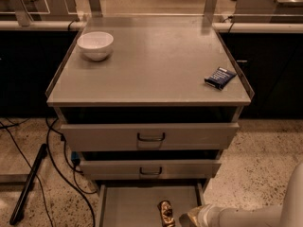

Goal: Pick orange can from bottom drawer and place on counter

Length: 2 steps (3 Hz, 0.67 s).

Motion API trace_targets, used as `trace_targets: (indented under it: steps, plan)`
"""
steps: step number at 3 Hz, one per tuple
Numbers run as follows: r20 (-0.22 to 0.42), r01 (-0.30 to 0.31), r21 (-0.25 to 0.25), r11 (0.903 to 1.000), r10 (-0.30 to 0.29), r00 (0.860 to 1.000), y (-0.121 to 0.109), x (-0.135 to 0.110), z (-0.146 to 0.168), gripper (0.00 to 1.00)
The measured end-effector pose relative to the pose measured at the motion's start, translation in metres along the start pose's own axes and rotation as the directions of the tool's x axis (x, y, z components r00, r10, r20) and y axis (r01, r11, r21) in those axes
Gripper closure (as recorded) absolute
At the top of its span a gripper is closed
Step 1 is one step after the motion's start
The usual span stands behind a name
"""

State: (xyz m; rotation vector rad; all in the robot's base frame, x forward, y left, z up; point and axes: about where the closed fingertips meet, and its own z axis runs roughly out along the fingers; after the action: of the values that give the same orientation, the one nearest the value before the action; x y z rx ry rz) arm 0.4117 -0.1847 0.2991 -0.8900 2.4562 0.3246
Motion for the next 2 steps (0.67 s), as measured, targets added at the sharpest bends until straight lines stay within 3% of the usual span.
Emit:
trace_targets:
  steps: [2]
  plan:
    - [0.016,-0.024,0.000,0.9997,0.024,1.000,-0.0012,0.0118,0.0065,1.00]
